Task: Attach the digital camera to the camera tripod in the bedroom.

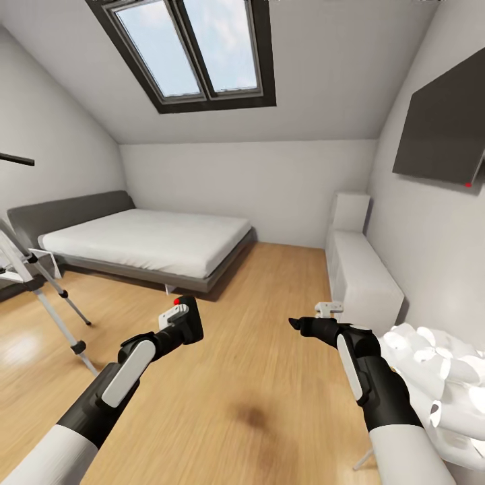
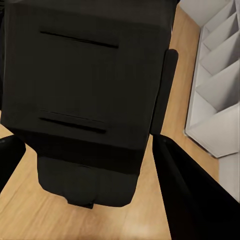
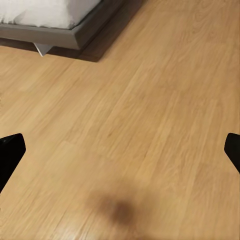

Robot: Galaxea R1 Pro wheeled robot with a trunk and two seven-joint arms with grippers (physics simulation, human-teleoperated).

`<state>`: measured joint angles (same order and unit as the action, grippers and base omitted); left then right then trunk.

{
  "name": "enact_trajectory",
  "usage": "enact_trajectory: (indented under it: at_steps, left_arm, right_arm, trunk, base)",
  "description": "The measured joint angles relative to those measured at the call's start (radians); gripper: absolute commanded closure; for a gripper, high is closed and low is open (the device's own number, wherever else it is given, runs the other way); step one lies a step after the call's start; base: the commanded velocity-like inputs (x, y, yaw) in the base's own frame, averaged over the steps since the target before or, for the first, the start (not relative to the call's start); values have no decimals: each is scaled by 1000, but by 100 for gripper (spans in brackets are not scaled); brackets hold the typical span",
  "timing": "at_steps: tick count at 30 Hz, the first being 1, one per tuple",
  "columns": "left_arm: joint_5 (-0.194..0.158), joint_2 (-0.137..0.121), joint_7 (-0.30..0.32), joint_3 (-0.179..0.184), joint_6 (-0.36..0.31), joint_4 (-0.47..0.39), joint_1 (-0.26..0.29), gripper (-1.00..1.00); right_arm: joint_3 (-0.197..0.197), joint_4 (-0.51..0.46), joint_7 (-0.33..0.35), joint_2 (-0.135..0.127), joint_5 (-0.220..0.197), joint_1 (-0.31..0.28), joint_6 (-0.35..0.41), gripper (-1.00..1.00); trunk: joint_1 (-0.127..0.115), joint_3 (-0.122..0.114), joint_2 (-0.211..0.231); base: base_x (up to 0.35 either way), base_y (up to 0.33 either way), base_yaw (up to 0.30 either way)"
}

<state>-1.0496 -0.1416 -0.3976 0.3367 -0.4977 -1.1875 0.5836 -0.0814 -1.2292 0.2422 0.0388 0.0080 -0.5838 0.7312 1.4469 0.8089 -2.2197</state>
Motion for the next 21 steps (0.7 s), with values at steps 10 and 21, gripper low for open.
enact_trajectory:
  at_steps: [10,21]
  left_arm:
    - [0,0,0,0,0,0,0,100]
    - [0,0,0,0,0,0,0,100]
  right_arm:
    - [0,1,0,0,1,0,0,-100]
    - [0,1,0,0,1,0,0,-100]
  trunk:
    - [-38,-31,70]
    - [-81,-66,147]
  base:
    - [0,0,0]
    - [0,0,0]
